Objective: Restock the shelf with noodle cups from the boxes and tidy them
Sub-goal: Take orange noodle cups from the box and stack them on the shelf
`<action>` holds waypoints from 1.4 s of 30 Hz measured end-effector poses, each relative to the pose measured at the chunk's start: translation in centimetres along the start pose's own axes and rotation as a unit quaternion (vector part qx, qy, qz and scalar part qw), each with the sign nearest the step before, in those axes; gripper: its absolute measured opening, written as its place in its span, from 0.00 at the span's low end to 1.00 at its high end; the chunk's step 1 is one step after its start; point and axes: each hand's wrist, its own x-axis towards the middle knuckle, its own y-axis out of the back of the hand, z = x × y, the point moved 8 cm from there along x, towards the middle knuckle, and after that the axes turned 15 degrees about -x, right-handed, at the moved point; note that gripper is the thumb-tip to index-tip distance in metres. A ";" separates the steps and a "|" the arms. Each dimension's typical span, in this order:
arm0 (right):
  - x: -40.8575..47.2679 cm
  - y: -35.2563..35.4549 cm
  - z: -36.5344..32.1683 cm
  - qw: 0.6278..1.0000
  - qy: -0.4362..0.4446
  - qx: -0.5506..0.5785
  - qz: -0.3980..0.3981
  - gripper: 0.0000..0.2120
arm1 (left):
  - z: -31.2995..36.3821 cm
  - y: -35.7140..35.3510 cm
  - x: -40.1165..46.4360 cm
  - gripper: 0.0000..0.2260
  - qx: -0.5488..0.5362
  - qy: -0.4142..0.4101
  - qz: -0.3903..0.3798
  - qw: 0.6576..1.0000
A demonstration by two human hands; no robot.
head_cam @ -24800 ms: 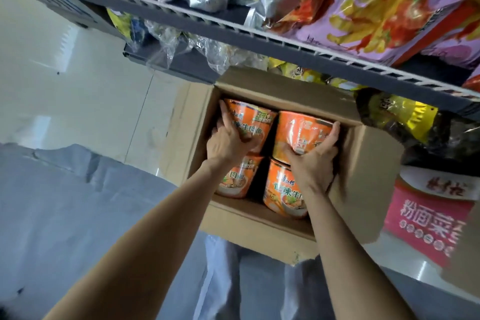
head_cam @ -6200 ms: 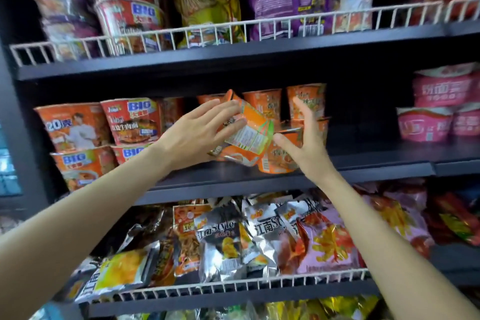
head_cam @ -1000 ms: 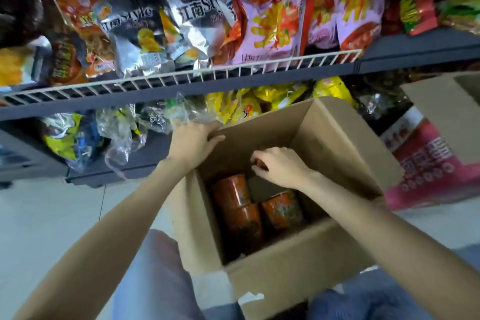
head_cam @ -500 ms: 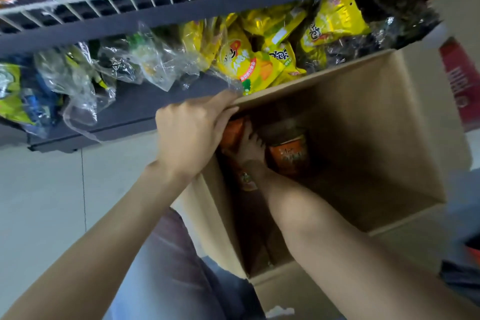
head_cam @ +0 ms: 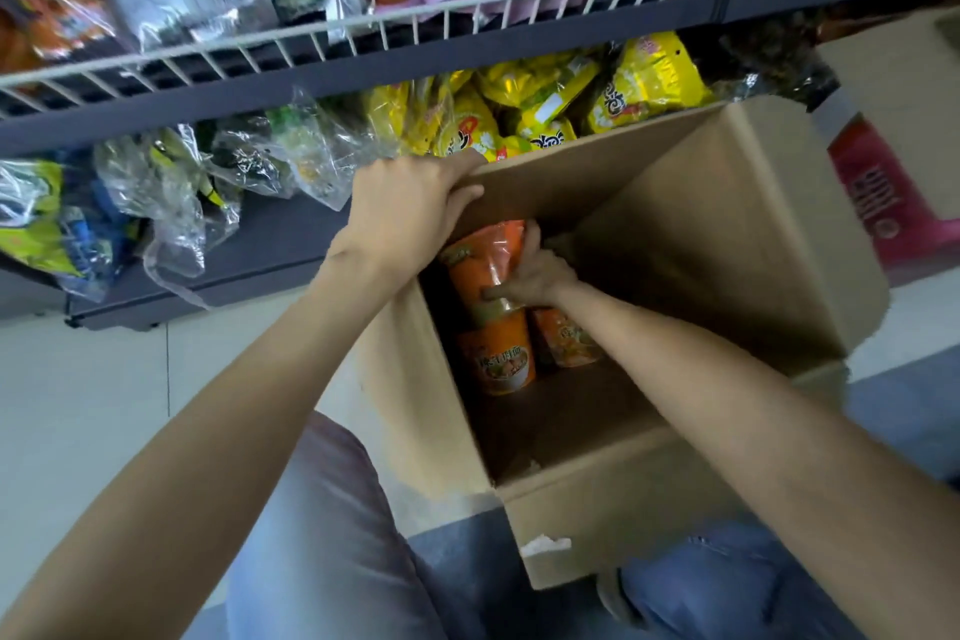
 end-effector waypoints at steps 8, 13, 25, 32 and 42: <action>-11.6 12.0 -1.4 0.988 0.124 0.085 0.030 0.59 | -5.9 1.4 0.8 0.14 0.006 0.076 -0.072 0.994; -16.2 18.8 -2.2 0.932 0.212 0.276 0.102 0.52 | -7.3 4.0 3.2 0.12 0.028 0.121 -0.103 0.987; -22.5 39.4 -3.9 0.701 0.313 0.465 0.440 0.51 | 5.9 22.8 16.1 0.13 0.071 -0.203 0.326 0.920; -24.4 52.2 -7.6 0.640 0.269 0.357 0.625 0.56 | 3.9 24.3 22.0 0.22 0.166 -0.058 0.151 0.973; -17.7 58.7 -12.7 0.739 0.189 0.207 0.613 0.54 | 3.9 23.6 21.8 0.21 0.206 -0.072 0.197 0.956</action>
